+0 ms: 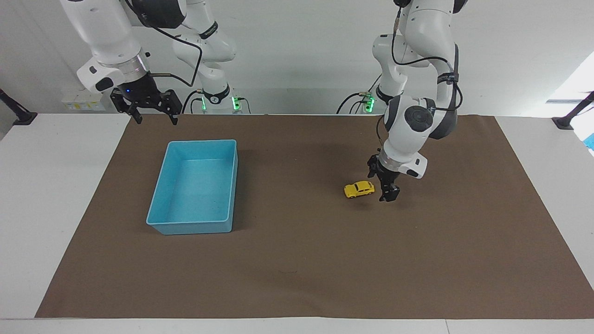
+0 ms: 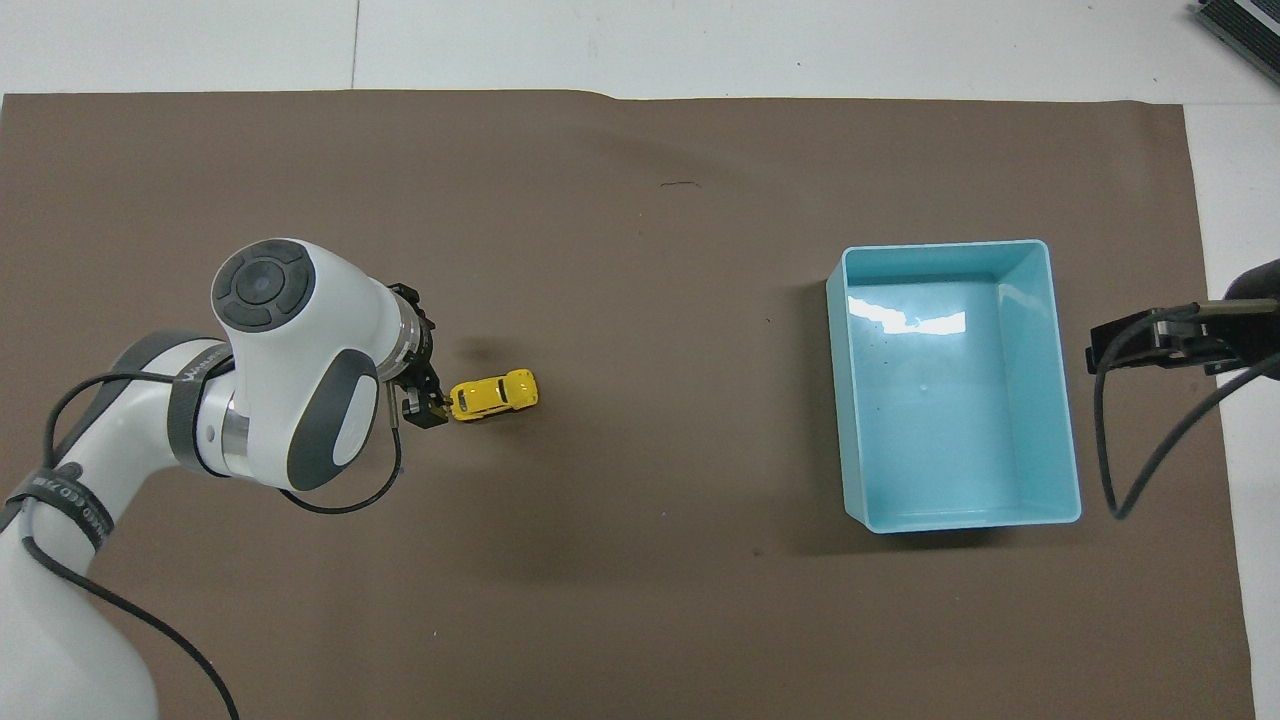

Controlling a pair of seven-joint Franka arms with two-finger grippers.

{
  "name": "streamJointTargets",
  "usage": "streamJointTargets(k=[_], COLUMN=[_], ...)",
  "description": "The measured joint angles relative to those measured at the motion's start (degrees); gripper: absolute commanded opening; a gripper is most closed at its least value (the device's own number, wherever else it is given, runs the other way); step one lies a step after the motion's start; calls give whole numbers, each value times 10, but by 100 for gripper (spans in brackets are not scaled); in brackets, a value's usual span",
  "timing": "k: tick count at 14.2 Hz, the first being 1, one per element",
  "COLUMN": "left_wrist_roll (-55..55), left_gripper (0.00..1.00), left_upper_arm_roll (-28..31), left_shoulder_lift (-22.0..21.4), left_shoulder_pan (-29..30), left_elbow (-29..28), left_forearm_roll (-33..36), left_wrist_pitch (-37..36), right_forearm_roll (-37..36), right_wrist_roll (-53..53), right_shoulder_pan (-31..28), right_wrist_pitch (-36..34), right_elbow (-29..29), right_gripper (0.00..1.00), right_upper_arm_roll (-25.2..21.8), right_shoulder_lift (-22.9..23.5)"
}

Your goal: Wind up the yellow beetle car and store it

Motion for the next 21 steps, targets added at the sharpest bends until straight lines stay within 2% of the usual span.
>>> streamJointTargets(k=[6, 12, 16, 21], left_wrist_roll=[42, 140, 232, 327], left_gripper=[100, 100, 100, 100], left_upper_arm_roll=[7, 8, 6, 5], left_shoulder_lift=[-3, -4, -4, 1], left_shoulder_pan=[2, 2, 1, 1], left_elbow=[24, 34, 50, 75], left_forearm_roll=[6, 24, 32, 32], left_wrist_pitch=[-20, -24, -24, -24], right_forearm_roll=[0, 12, 15, 15], right_wrist_roll=[-4, -11, 105, 333], right_shoulder_pan=[1, 9, 42, 73], right_wrist_pitch=[4, 59, 104, 158], right_elbow=[0, -13, -15, -16], right_gripper=[100, 100, 100, 100], right_upper_arm_roll=[0, 4, 5, 6], right_shoulder_lift=[0, 23, 64, 101])
